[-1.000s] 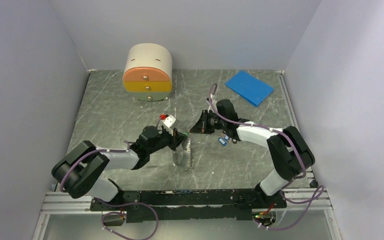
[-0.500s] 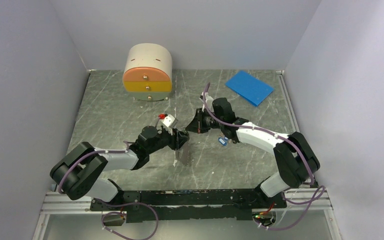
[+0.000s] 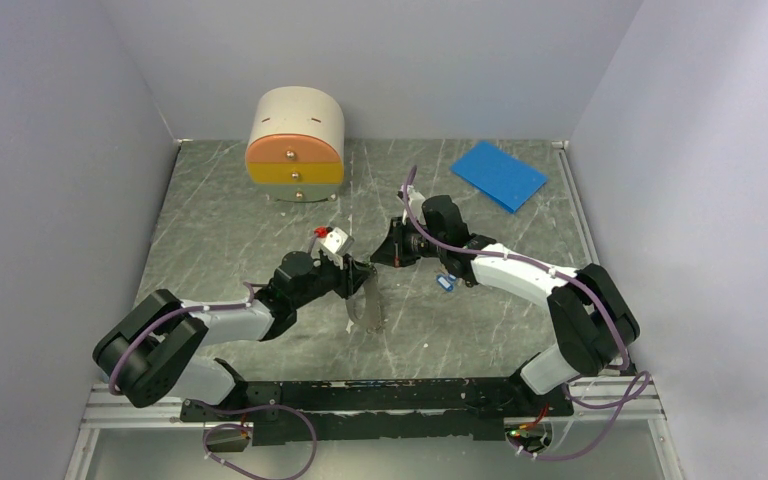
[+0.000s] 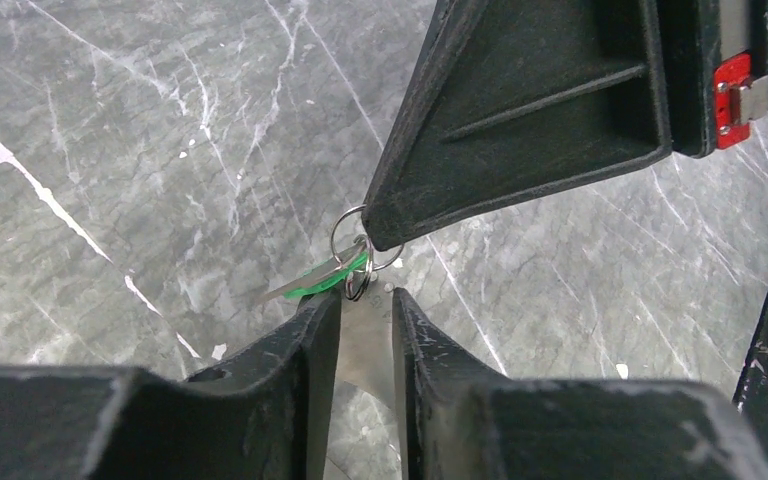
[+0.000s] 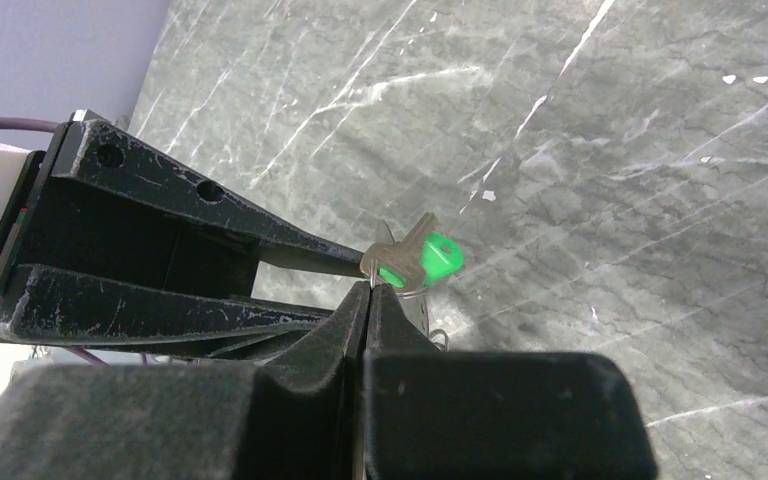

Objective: Remove the keys from the keyring

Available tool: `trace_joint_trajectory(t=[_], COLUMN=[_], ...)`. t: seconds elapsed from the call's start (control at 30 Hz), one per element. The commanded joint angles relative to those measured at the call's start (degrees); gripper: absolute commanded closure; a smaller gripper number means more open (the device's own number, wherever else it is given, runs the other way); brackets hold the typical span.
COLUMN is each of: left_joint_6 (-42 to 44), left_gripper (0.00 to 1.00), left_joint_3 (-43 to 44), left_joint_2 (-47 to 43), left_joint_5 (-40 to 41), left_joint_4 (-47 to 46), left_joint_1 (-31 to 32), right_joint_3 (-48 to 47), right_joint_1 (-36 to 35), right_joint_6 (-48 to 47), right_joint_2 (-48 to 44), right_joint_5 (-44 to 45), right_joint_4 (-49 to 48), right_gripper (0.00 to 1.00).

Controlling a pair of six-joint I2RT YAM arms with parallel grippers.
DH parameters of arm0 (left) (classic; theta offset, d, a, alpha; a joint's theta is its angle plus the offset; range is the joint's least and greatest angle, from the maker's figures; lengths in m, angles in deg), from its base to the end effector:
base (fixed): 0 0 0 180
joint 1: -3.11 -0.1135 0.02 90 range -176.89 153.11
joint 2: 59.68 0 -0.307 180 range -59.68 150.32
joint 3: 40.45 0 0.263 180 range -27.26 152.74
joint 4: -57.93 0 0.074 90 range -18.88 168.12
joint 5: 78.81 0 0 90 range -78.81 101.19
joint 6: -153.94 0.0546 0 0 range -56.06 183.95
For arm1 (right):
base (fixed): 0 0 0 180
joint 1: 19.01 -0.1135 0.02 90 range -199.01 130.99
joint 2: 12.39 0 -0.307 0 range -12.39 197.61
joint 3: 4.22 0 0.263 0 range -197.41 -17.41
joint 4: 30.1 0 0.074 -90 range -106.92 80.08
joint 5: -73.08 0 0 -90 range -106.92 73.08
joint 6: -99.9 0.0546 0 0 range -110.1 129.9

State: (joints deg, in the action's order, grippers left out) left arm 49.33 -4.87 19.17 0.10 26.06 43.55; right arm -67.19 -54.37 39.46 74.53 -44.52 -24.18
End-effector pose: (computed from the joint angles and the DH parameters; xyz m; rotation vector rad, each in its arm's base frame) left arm 0.2042 -0.1878 0.2092 0.5547 1.7637 -0.8558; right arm 0.2708 0.2232 0.2523 -0.4297 2.2124 1.1557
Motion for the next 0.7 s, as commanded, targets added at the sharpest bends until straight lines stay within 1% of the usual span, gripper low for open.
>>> trace_joint_trajectory(t=[0.0, 0.1, 0.27, 0.33, 0.5, 0.53, 0.63, 0.67], left_joint_6=[1.4, 1.6, 2.2, 2.4, 2.8, 2.9, 3.2, 3.2], left_gripper=[0.71, 0.76, 0.96, 0.97, 0.97, 0.95, 0.78, 0.74], left_joint_3=[1.0, 1.5, 1.8, 1.9, 1.7, 1.6, 1.3, 1.2], left_joint_2=[0.0, 0.1, 0.3, 0.4, 0.4, 0.3, 0.0, 0.0], left_joint_5=[0.1, -0.8, -2.3, -3.1, -2.7, -2.4, -0.9, -0.9], left_joint_4=[-1.4, -1.0, -0.6, -0.5, -0.5, -0.5, -0.5, -0.6], left_joint_1=[-0.3, -0.3, -0.3, -0.3, -0.3, -0.3, -0.3, -0.3], right_joint_3=[-2.2, -2.0, -2.0, -1.9, -1.7, -1.7, -1.6, -1.6], right_joint_1=[-0.2, -0.2, -0.2, 0.0, 0.1, 0.1, 0.0, 0.0], right_joint_6=[0.0, 0.3, 0.5, 1.0, 1.8, 1.9, 2.2, 2.2], right_joint_2=[-1.4, -1.2, -1.5, -1.6, -1.3, -1.3, -1.3, -1.2], right_joint_5=[0.6, 0.3, 1.6, 2.2, 2.0, 1.8, 1.6, 1.6], right_joint_4=[-1.1, -1.6, -0.8, -0.6, -0.7, -0.9, -1.0, -1.1], right_gripper=[1.00, 1.00, 1.00, 1.00, 1.00, 1.00, 1.00, 1.00])
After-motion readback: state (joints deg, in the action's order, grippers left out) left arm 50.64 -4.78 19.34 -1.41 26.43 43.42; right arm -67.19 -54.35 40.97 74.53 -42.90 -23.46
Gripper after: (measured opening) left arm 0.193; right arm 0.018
